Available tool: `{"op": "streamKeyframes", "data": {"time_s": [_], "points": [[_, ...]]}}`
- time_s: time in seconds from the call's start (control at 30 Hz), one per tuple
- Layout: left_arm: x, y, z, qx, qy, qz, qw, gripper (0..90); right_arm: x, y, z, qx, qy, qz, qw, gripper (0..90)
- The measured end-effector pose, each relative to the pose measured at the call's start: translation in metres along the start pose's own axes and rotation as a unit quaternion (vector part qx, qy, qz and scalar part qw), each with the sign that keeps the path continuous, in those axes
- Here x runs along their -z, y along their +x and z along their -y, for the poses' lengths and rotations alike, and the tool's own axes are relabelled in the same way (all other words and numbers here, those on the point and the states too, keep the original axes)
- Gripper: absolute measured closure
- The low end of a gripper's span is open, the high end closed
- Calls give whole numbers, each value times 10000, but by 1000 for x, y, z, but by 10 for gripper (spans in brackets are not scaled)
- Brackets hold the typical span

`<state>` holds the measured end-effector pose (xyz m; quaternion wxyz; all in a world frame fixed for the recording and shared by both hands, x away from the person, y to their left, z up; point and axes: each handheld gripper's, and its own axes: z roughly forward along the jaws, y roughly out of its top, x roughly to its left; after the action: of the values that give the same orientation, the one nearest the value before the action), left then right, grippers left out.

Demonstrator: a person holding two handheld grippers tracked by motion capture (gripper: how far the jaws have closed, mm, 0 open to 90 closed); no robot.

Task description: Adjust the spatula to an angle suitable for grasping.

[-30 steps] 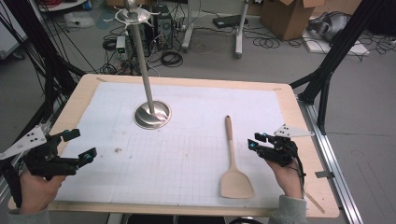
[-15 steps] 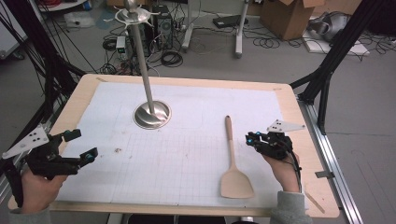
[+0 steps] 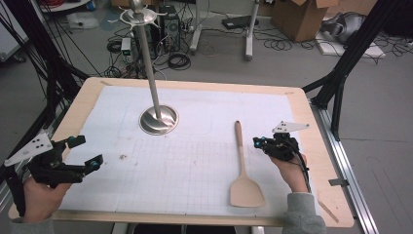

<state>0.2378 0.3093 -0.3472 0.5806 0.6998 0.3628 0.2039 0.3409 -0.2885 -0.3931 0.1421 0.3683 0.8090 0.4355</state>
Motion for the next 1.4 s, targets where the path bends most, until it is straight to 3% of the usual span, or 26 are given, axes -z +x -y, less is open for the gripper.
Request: {"op": "streamKeyframes", "data": {"time_s": [0.17,0.4,0.8,1.07,1.4], "points": [[-2,0,1,6,44,-8,10000,17,-10,-7,2,-57,238,-95,9997,900],[0,-1,4,-17,100,-40,9999,17,-21,-12,2,-131,239,-77,9996,900],[-2,-2,9,-9,166,-55,9998,17,-39,-22,2,-187,577,-72,9981,900],[-2,-2,11,-7,208,-76,9998,17,-52,-25,-1,-239,888,-103,9957,900],[2,-1,14,22,255,-151,9996,17,-59,-29,0,-303,1029,-131,9941,900]]}}
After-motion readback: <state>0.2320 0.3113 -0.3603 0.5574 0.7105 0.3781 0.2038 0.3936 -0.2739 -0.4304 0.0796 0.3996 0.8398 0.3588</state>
